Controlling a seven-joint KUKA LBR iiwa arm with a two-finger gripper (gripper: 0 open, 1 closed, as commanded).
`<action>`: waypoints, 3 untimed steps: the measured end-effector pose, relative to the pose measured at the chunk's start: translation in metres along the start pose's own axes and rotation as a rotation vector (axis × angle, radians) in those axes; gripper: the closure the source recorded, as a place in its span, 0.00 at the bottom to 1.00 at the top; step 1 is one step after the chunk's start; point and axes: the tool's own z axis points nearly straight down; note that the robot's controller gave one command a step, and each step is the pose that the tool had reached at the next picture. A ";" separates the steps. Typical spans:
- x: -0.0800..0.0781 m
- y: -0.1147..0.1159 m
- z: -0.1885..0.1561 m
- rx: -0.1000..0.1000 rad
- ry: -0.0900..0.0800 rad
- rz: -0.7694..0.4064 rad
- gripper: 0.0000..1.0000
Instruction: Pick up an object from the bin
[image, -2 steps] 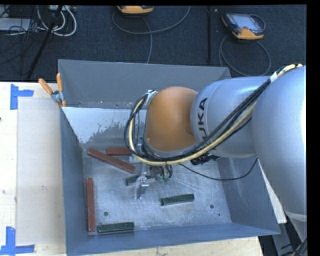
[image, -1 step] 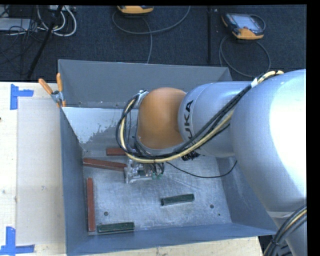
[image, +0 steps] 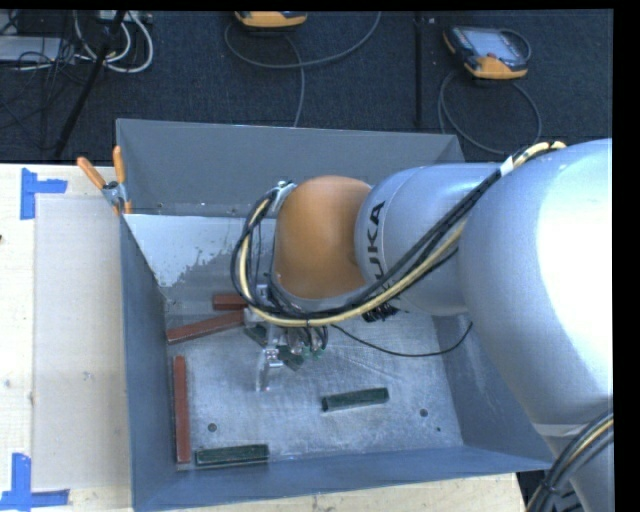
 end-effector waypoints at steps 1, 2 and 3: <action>0.000 0.000 0.000 0.000 -0.001 0.001 0.00; -0.019 -0.014 -0.004 -0.002 0.009 -0.004 0.00; -0.031 -0.026 -0.007 -0.001 -0.007 0.016 1.00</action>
Offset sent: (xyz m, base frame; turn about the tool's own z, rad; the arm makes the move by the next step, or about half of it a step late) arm 0.0338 -0.0289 0.0057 0.0037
